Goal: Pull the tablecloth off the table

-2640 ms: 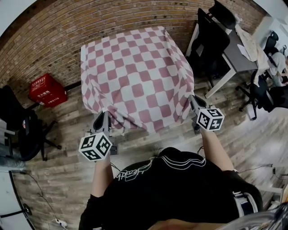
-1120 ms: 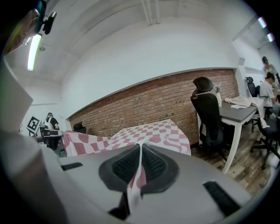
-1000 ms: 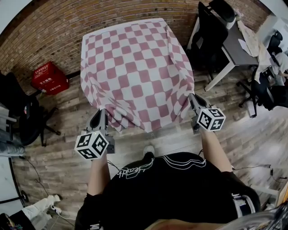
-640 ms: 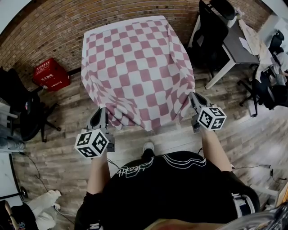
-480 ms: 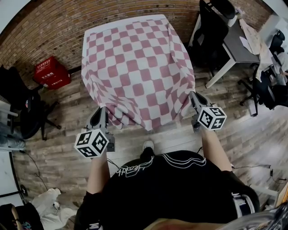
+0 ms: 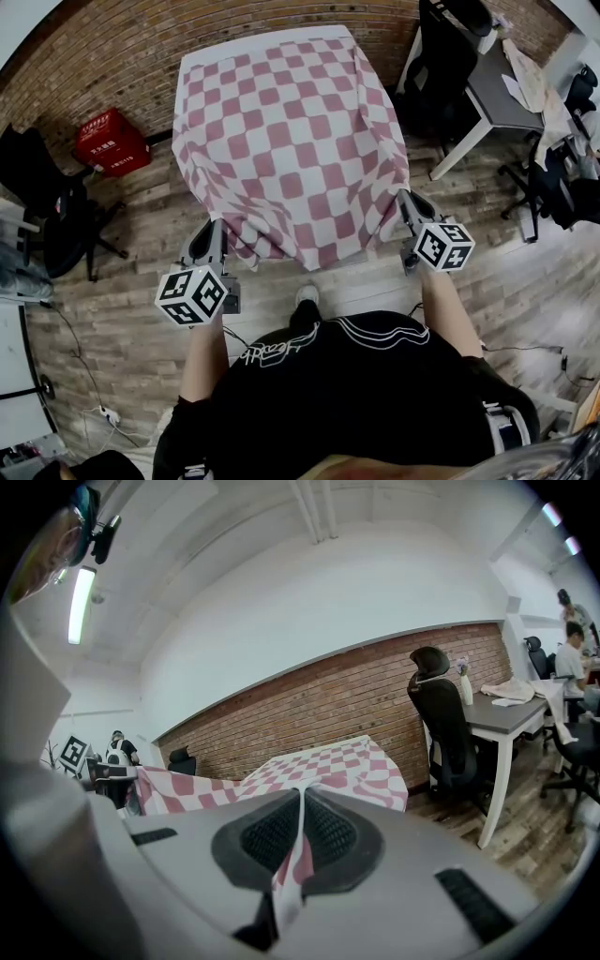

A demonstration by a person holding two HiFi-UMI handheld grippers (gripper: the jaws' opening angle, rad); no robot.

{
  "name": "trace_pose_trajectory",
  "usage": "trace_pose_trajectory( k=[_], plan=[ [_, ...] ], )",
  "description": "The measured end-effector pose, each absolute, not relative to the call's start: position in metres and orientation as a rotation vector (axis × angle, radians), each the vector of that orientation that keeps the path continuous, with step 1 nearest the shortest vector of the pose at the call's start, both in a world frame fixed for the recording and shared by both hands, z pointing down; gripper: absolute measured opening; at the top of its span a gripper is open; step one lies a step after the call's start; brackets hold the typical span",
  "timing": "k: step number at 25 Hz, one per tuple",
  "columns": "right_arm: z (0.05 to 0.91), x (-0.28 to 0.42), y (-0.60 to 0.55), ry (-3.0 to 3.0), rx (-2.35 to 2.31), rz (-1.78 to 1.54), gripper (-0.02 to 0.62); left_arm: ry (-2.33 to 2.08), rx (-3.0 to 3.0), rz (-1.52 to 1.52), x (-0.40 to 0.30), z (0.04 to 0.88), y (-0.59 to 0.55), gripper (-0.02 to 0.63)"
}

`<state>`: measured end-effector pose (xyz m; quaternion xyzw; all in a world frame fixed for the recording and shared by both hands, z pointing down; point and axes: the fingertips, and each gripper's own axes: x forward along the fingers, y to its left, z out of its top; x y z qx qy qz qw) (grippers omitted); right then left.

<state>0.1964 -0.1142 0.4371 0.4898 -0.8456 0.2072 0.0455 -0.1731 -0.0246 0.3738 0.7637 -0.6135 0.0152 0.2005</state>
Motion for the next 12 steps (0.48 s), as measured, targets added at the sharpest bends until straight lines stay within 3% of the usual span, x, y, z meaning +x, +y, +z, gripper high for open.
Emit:
trace_pose_trajectory(
  k=[12],
  plan=[
    [0.426,0.199,-0.102,-2.584,1.477,0.647,-0.002,-1.713,2.118,0.047,-0.168,0.363,-0.009,0.006]
  ],
)
